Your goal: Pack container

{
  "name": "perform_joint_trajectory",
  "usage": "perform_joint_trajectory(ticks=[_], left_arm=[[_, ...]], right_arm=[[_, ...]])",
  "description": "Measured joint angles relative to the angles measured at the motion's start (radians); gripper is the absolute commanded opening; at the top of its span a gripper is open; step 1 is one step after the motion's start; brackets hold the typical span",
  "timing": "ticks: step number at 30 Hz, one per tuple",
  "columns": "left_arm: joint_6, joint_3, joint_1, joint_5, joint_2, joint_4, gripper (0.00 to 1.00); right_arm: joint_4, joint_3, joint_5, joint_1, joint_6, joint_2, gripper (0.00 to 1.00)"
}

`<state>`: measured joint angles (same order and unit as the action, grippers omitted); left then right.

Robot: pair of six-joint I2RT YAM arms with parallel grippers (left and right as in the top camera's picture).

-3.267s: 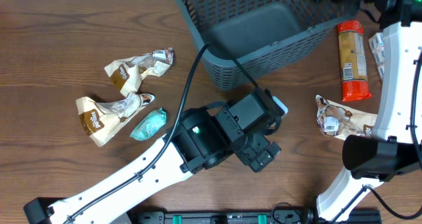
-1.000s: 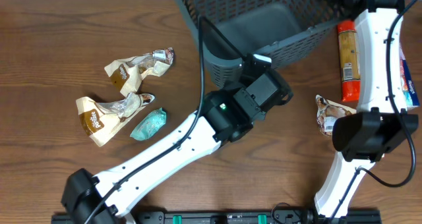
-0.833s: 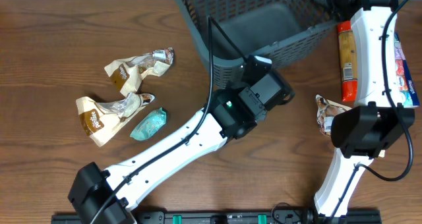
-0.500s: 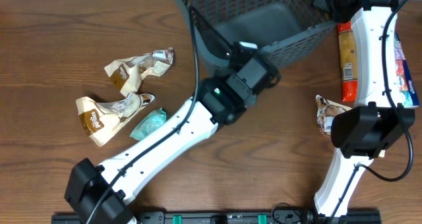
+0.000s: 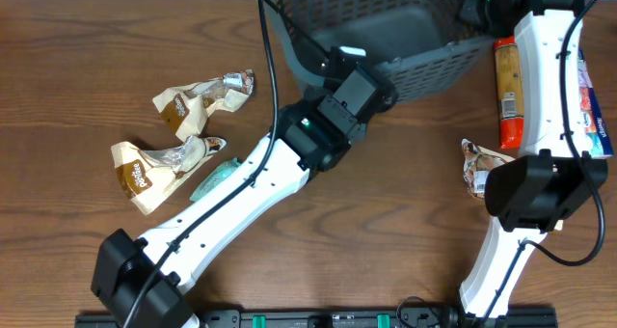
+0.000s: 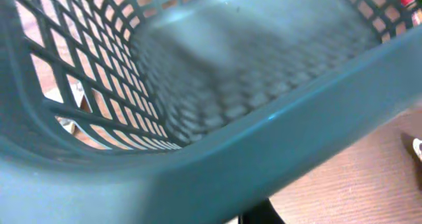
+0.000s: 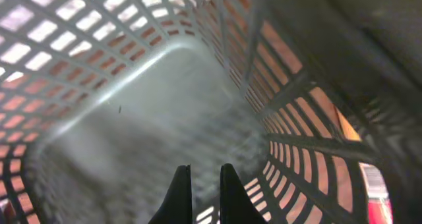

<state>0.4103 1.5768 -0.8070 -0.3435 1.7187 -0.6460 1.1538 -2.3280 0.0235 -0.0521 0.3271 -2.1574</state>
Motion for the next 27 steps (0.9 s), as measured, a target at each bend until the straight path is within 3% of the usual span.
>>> perform_joint_trajectory(ticks=[15,27], left_arm=[[-0.045,0.000,0.106,0.000,0.000,0.007,0.06],[-0.071,0.000,0.162,0.000,0.000,0.019,0.06]], right_arm=[[0.148,-0.003,-0.028,-0.012,-0.047,0.000,0.01],[0.163,-0.003,-0.038,-0.004,-0.076,0.000,0.01]])
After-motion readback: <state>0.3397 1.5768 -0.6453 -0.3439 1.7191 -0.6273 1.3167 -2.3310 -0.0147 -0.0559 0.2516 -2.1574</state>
